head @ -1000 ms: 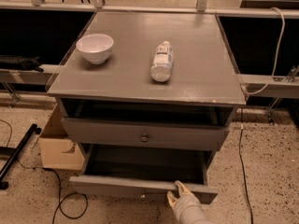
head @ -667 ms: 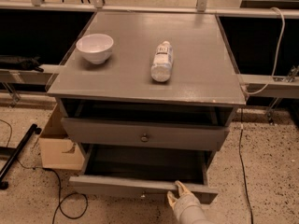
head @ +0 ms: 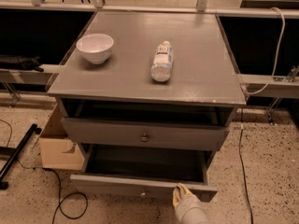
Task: Open middle drawer
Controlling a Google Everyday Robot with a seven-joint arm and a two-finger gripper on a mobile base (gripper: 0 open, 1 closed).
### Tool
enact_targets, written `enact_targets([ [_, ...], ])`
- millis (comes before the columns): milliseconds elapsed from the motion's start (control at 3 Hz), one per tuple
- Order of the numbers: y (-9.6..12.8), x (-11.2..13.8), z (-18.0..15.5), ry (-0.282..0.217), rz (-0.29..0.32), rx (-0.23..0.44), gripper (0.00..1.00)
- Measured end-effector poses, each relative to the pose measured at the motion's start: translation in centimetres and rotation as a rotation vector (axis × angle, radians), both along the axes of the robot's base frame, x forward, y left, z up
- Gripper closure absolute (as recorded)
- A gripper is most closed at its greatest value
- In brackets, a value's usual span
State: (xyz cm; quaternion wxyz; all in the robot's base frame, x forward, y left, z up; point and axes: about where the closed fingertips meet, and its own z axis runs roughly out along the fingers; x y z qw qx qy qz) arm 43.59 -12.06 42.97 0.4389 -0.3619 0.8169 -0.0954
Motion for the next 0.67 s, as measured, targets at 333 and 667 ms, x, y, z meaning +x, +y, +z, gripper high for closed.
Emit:
enact_targets([
  [333, -0.11, -1.31, -0.58, 0.011, -0.002, 0.016, 0.97],
  [667, -0.11, -1.31, -0.58, 0.011, -0.002, 0.016, 0.75],
])
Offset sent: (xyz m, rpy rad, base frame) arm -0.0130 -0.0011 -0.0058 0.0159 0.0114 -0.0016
